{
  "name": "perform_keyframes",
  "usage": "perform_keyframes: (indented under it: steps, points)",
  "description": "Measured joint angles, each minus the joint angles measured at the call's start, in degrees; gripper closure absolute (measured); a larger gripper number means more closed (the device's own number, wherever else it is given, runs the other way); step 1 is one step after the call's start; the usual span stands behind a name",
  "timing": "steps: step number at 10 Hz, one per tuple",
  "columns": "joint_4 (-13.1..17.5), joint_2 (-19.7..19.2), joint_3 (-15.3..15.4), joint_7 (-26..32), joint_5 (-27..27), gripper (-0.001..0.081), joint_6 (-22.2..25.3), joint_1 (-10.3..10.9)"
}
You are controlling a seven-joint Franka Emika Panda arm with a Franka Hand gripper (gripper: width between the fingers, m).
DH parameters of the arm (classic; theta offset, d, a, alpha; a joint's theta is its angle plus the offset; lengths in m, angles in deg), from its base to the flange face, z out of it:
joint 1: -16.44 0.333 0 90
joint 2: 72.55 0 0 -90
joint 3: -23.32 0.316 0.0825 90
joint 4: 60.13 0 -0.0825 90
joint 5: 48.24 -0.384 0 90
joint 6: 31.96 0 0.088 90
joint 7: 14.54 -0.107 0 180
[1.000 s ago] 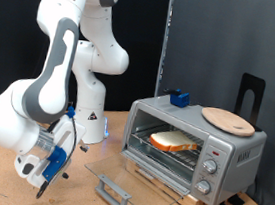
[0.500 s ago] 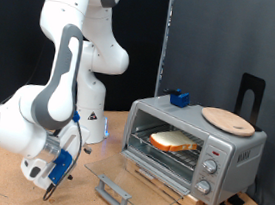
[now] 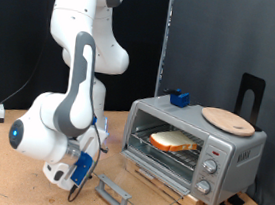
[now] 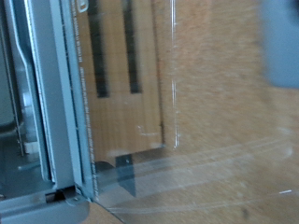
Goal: Make a piece of toast with the oven
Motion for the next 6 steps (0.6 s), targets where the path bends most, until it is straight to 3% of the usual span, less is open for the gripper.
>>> perform_keyframes:
  steps: [2, 6]
  points:
    - [-1.49, 1.16, 0.99, 0.92, -1.28, 0.0002, 1.85, -0.02]
    - [-1.88, 6.06, 0.56, 1.45, -1.71, 0.0002, 12.47, -2.04]
